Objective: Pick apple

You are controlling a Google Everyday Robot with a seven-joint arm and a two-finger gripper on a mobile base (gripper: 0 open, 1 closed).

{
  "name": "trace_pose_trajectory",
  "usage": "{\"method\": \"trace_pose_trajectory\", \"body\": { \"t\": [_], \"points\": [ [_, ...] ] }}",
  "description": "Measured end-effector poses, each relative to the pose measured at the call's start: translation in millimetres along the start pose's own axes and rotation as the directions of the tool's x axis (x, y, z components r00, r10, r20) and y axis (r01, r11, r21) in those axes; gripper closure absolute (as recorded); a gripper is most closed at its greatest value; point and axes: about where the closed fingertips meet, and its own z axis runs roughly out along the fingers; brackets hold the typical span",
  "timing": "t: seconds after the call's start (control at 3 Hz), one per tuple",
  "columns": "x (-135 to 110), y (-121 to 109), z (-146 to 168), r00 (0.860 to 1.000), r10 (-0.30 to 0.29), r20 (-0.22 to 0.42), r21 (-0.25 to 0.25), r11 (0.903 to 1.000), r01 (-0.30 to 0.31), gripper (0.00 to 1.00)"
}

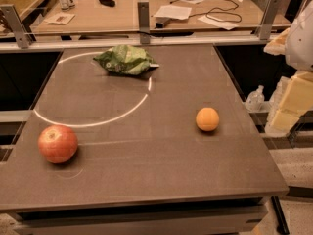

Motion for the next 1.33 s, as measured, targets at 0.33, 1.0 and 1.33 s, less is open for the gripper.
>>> {"method": "trace_pose_trajectory", "body": {
  "t": [0.33, 1.0, 1.33],
  "points": [
    [0.0, 0.0, 0.0, 1.000, 0.000, 0.000, 0.000, 1.0000, 0.000, 0.00],
    [-37.1, 8.2, 2.7, 0.991, -0.007, 0.132, -0.012, 0.9999, 0.008, 0.00],
    [-78.2, 20.7, 3.9, 0.976, -0.067, 0.205, -0.027, 0.9969, 0.074, 0.00]
  ]
}}
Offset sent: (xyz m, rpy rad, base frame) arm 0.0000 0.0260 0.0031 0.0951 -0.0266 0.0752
